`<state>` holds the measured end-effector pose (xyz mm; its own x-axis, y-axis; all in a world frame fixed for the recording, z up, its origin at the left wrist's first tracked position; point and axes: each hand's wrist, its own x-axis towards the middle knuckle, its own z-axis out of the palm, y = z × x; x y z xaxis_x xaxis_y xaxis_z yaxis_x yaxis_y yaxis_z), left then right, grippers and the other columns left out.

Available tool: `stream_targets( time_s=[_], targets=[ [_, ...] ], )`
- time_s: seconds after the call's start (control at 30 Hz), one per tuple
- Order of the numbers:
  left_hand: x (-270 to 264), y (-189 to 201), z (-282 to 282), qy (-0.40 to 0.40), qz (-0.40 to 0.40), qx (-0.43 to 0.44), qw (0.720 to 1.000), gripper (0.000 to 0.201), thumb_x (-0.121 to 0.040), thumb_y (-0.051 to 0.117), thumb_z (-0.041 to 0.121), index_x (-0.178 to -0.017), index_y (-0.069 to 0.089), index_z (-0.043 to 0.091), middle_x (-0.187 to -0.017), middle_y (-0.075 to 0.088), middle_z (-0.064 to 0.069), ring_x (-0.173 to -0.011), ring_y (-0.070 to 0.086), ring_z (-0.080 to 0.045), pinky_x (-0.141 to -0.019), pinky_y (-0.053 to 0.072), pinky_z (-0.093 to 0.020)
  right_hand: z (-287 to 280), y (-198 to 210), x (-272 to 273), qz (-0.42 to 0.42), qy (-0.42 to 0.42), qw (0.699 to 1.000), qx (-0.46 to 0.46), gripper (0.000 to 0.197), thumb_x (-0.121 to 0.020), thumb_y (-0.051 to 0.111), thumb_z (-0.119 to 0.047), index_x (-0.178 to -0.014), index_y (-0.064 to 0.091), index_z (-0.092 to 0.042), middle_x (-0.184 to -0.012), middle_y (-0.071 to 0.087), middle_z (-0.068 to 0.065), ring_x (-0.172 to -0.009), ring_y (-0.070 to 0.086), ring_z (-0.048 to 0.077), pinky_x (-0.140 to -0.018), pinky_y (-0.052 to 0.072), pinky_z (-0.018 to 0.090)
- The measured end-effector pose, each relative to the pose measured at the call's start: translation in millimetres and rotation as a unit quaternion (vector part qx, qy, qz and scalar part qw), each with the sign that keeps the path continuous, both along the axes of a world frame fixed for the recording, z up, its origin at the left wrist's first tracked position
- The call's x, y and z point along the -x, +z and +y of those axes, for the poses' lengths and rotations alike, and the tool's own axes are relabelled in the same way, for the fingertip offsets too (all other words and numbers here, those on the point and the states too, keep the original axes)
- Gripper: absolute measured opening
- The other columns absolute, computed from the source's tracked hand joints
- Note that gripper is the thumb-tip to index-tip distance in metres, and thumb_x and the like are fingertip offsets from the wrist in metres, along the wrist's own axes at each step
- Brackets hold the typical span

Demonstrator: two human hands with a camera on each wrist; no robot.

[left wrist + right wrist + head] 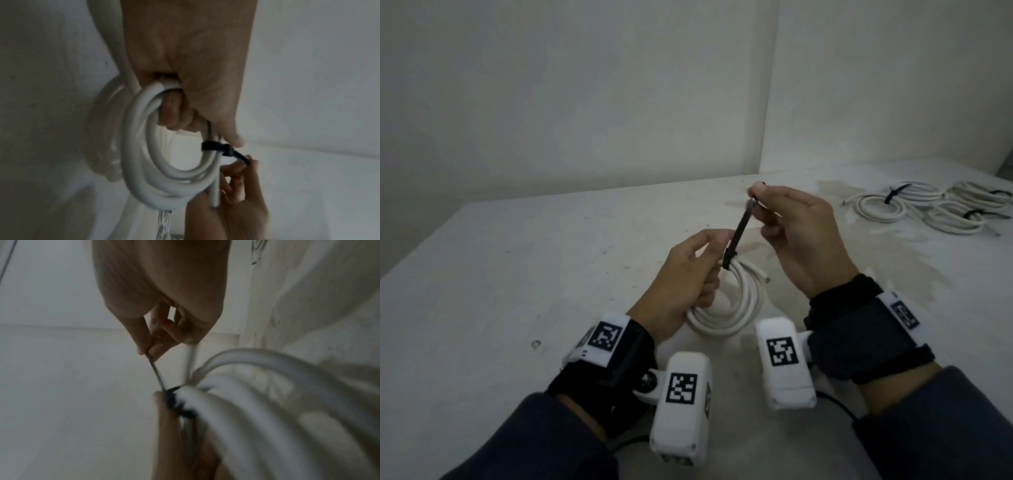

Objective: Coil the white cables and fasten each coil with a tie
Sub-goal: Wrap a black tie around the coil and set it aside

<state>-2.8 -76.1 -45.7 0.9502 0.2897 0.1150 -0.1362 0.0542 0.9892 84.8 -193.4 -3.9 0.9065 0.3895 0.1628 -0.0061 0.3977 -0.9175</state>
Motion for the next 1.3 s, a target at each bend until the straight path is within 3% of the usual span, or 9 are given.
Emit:
stream_targets(
  time_s=[0.13,0.27,0.43,0.53,0.6,0.8,0.97,1.17,1.3],
  targets=[
    [1,2,-8,0.003,-0.005,-0.029,1.000,0.045,-0.077,0.062,0.047,-0.085,0.060,0.003,-0.051,0.022,0.004,-0.041,0.017,-0.010,-0.039,0.019,-0.018,-2,-7,-6,-0.013,-0.051,0.997,0.059,0.010,-0.085,0.070,-0.015,-0.075,0.073,-0.014,-0.072,0.069,-0.002,-0.062,0.060,0.002,-0.058,0.037,0.020],
    [3,3,-7,-0.012,0.001,-0.007,1.000,0.045,-0.077,0.061,0.046,-0.091,0.060,0.003,-0.052,0.022,0.006,-0.043,0.016,-0.009,-0.041,0.014,-0.020,-1,-8,-6,-0.014,-0.063,0.995,0.079,0.011,-0.084,0.071,-0.015,-0.073,0.072,-0.013,-0.076,0.069,-0.002,-0.062,0.063,0.002,-0.062,0.038,0.022],
    [3,2,-8,0.001,-0.013,-0.047,0.999,0.016,-0.090,0.061,0.021,-0.082,0.057,0.007,-0.046,0.043,0.011,-0.038,0.022,-0.006,-0.037,0.021,-0.016,-1,-9,-7,-0.008,-0.057,0.995,0.084,0.010,-0.085,0.071,-0.015,-0.076,0.071,-0.011,-0.082,0.071,-0.004,-0.062,0.065,0.001,-0.062,0.040,0.022],
    [1,0,-6,0.017,-0.013,-0.056,0.998,0.009,-0.087,0.066,0.023,-0.082,0.064,0.017,-0.061,0.044,-0.010,-0.042,0.024,-0.012,-0.038,0.025,-0.017,0,-9,-8,-0.005,-0.061,0.994,0.086,0.009,-0.085,0.071,-0.015,-0.077,0.072,-0.010,-0.081,0.071,-0.004,-0.061,0.065,0.000,-0.062,0.040,0.022],
    [2,0,-7,0.017,-0.007,-0.067,0.998,0.007,-0.085,0.068,0.024,-0.081,0.066,0.020,-0.066,0.036,-0.014,-0.045,0.022,-0.015,-0.039,0.024,-0.018,0,-10,-9,-0.002,-0.067,0.994,0.089,0.009,-0.085,0.070,-0.014,-0.077,0.071,-0.009,-0.077,0.070,-0.004,-0.060,0.064,0.000,-0.062,0.040,0.022],
    [2,7,-8,-0.060,0.018,-0.046,0.997,0.018,-0.093,0.057,0.014,-0.077,0.049,0.011,-0.044,0.032,0.011,-0.038,0.017,-0.006,-0.040,0.013,-0.021,1,-15,-11,0.000,-0.103,0.988,0.111,0.013,-0.083,0.070,-0.008,-0.071,0.069,-0.007,-0.068,0.067,0.000,-0.054,0.061,0.000,-0.060,0.042,0.022],
    [3,10,-7,-0.081,0.023,-0.088,0.993,0.019,-0.095,0.054,0.011,-0.080,0.042,0.011,-0.041,0.039,0.008,-0.036,0.018,-0.004,-0.037,0.013,-0.018,4,-21,-13,0.061,-0.091,0.987,0.117,0.007,-0.081,0.069,-0.001,-0.075,0.067,-0.001,-0.072,0.065,0.005,-0.047,0.060,0.000,-0.057,0.040,0.021],
    [4,4,-5,-0.033,0.046,-0.085,0.995,0.028,-0.091,0.061,0.029,-0.075,0.047,0.011,-0.046,0.032,0.011,-0.041,0.017,-0.010,-0.040,0.014,-0.020,6,-23,-13,0.026,-0.090,0.987,0.132,0.016,-0.081,0.071,-0.005,-0.067,0.065,-0.005,-0.074,0.066,0.005,-0.049,0.062,0.000,-0.052,0.042,0.018],
    [-1,6,-11,-0.004,0.029,-0.153,0.988,0.027,-0.090,0.064,0.025,-0.076,0.049,0.008,-0.045,0.040,0.013,-0.039,0.028,-0.011,-0.040,0.024,-0.017,4,-23,-21,0.041,-0.105,0.984,0.135,0.015,-0.081,0.071,-0.002,-0.067,0.064,-0.004,-0.069,0.064,0.006,-0.047,0.060,0.001,-0.050,0.042,0.016]
  ],
)
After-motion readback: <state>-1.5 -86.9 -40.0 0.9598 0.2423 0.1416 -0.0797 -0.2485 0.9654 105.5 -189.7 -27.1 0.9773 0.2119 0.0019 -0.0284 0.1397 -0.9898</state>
